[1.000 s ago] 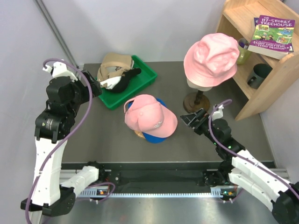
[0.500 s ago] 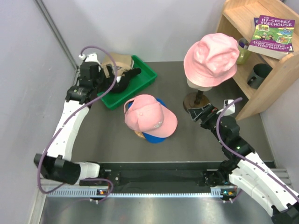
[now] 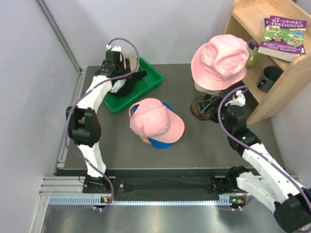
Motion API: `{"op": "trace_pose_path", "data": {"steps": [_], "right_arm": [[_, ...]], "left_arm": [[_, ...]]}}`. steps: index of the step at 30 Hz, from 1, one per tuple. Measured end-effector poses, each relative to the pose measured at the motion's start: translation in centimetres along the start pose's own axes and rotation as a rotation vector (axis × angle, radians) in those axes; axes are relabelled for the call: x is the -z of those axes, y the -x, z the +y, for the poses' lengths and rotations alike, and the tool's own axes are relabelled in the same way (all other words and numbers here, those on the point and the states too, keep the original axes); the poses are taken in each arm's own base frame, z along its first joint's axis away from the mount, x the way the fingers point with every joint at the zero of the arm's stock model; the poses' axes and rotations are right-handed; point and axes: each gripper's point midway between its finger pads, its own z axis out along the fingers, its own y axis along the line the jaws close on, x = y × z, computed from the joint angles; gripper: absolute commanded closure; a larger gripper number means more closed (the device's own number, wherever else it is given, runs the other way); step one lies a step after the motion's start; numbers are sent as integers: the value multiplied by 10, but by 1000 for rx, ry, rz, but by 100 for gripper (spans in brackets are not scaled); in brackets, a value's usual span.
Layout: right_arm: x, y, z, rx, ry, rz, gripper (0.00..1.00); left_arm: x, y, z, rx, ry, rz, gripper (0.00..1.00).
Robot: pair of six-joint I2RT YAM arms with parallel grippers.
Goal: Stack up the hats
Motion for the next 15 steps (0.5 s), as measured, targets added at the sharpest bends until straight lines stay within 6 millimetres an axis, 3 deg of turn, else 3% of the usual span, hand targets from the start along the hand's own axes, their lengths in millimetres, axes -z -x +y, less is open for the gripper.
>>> {"op": "trace_pose_path", "data": {"steps": [7, 15], "right_arm": [[-22, -8, -10, -3, -36, 54, 7], [-33, 9, -10, -22, -30, 30, 7]], "left_arm": [[-42, 29, 12, -44, 34, -70, 19], [-81, 11, 36, -50, -60, -27, 24]]}}
